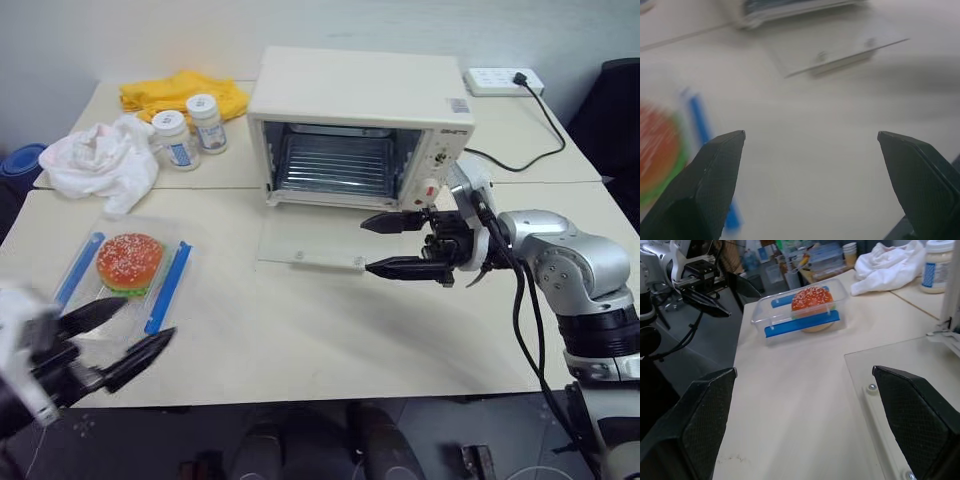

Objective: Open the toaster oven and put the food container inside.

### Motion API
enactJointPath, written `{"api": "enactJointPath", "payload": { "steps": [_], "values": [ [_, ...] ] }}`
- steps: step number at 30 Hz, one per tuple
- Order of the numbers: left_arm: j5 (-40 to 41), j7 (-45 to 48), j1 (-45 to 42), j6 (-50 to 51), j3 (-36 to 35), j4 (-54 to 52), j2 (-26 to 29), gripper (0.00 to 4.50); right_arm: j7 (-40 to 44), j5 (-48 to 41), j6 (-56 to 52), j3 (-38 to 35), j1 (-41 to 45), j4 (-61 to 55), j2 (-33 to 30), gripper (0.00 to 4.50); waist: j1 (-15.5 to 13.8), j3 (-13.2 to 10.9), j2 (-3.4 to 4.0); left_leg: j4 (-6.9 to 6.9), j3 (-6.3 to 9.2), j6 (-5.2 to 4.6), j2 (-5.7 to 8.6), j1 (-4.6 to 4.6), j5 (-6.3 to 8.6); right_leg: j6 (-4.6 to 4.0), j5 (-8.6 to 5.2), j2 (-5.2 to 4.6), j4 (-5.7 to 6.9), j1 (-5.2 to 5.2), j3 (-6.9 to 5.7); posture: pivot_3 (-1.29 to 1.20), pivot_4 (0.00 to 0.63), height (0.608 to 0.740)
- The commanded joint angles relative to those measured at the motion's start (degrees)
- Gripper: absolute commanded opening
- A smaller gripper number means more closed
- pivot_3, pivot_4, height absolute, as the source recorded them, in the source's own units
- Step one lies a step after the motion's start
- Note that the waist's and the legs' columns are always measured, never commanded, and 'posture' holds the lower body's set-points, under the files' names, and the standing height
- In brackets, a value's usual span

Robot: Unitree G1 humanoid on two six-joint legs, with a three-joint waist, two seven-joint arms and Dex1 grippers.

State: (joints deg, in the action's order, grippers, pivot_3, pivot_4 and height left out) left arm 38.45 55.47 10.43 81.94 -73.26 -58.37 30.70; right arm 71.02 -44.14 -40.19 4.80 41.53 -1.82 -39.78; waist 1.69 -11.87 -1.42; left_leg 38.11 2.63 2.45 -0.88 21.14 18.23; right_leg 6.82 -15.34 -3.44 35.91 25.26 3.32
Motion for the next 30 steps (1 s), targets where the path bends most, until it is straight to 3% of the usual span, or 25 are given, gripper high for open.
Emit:
{"api": "enactJointPath", "payload": {
  "steps": [1,6,12,21,30],
  "values": [
    [4.12,-1.05,2.98,4.05,-13.39,-1.63,-5.33,4.49,3.80,1.47,1.89,0.61,2.53,1.68,1.35,4.50,-0.24,0.00,0.00,0.02,0.04,0.00,0.02,0.00,0.00,0.00,0.00,-0.01,-0.05,-0.04,-0.02,0.00,0.150,0.740],
    [4.65,-11.24,-3.47,10.56,-20.25,-0.45,-13.24,4.49,5.60,2.84,2.16,0.88,3.96,3.13,2.94,4.50,-0.17,0.01,0.00,0.04,0.15,0.08,0.04,-0.19,0.04,0.03,0.02,-0.02,-0.26,-0.43,-0.09,0.00,0.150,0.740],
    [4.76,-27.09,-7.26,10.56,-19.84,5.22,-17.12,4.49,6.45,1.93,0.75,-0.51,1.71,-0.92,1.96,4.50,0.12,0.02,-0.02,-0.03,0.08,0.37,-0.05,-0.60,0.22,0.01,0.00,0.02,-0.26,-0.69,-0.07,0.00,0.150,0.740],
    [14.67,-49.45,-15.11,10.56,-16.76,11.27,-22.28,4.49,3.02,-0.08,-1.67,-3.37,0.03,-4.52,2.25,4.50,-0.06,0.06,-0.10,-0.04,0.05,0.47,-0.05,-0.69,0.27,0.01,0.00,-0.01,-0.26,-0.77,-0.05,0.00,0.150,0.740],
    [25.08,-78.70,-25.42,10.56,-14.11,16.23,-27.26,4.49,-0.79,-1.57,-3.59,-5.83,-2.64,-7.77,2.08,4.50,-0.18,0.10,-0.18,-0.02,0.06,0.48,-0.03,-0.69,0.27,0.04,0.01,0.00,-0.26,-0.79,-0.05,0.00,0.150,0.740]
  ]
}}
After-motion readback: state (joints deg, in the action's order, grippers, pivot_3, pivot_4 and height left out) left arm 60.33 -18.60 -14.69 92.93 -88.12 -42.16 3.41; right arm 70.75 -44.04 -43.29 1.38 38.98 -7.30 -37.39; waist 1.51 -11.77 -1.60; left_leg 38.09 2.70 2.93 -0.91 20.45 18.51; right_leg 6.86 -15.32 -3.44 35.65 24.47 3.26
